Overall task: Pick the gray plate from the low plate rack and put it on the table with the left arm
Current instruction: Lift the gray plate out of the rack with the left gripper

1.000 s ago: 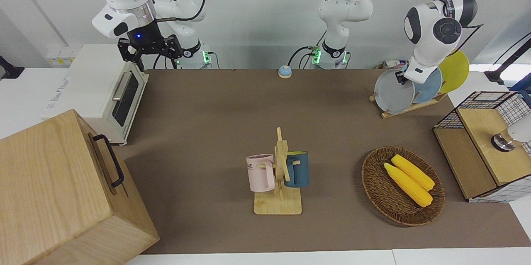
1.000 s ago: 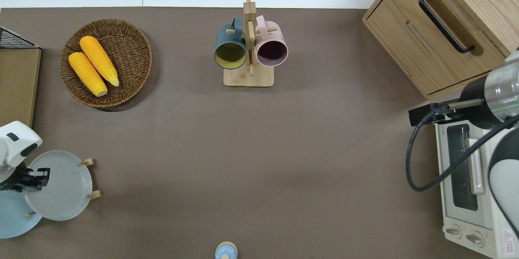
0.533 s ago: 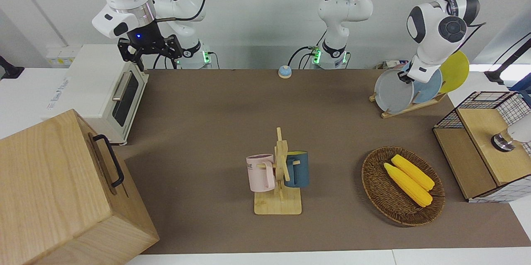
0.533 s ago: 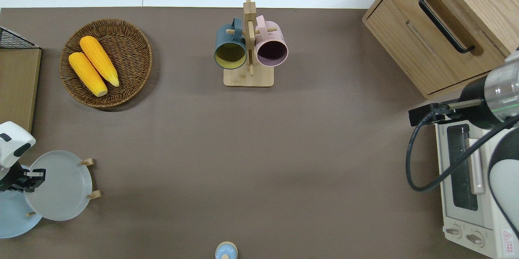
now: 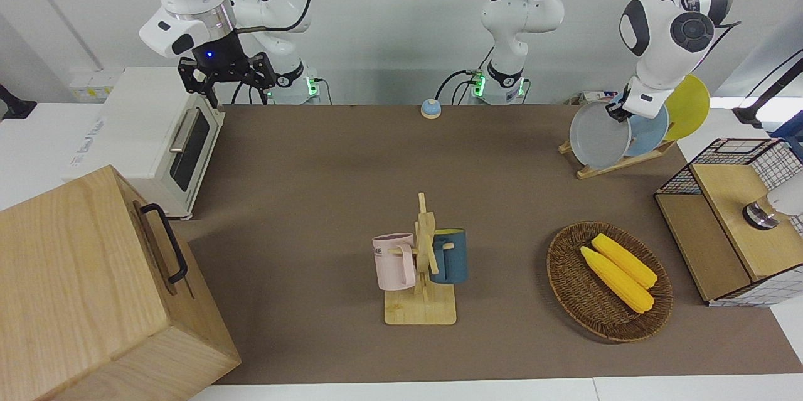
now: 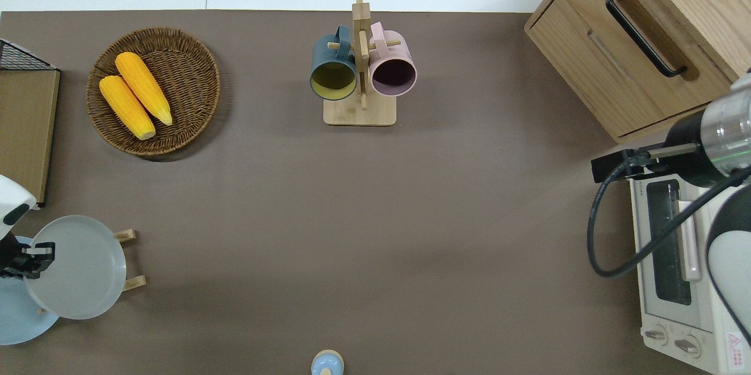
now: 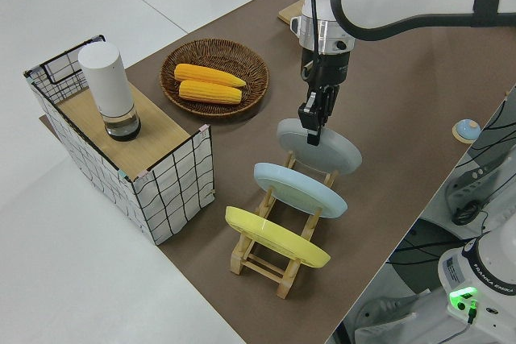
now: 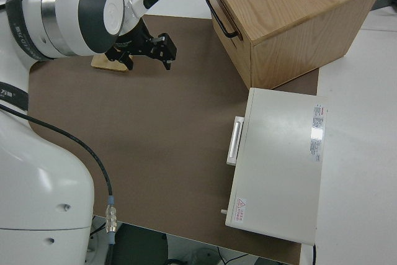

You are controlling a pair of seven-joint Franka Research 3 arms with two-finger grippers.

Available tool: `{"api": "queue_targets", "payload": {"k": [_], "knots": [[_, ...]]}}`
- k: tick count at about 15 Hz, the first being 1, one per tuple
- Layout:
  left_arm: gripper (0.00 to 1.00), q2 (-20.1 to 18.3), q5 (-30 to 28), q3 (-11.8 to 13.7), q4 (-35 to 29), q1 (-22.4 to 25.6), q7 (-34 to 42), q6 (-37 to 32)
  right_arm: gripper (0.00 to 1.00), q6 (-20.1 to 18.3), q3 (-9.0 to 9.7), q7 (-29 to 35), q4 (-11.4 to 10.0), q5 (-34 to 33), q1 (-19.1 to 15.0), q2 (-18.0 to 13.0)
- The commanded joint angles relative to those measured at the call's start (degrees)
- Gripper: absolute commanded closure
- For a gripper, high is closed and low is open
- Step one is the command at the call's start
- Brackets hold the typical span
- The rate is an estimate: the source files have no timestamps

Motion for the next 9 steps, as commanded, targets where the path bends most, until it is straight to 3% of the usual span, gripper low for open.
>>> {"api": "queue_targets", "payload": {"k": [1,9], "knots": [[1.00,-0.8,-0.2,-0.2,2.3,-0.5,-1.8,-3.0,0.017,-0.9,1.39,0.8,0.6,-0.2,-1.5,-0.1],[1.00,-0.8,-2.2,-0.4,6.0,-0.5,-1.6,-5.1,0.017,-0.9,1.39,0.8,0.6,-0.2,-1.5,-0.1]]}}
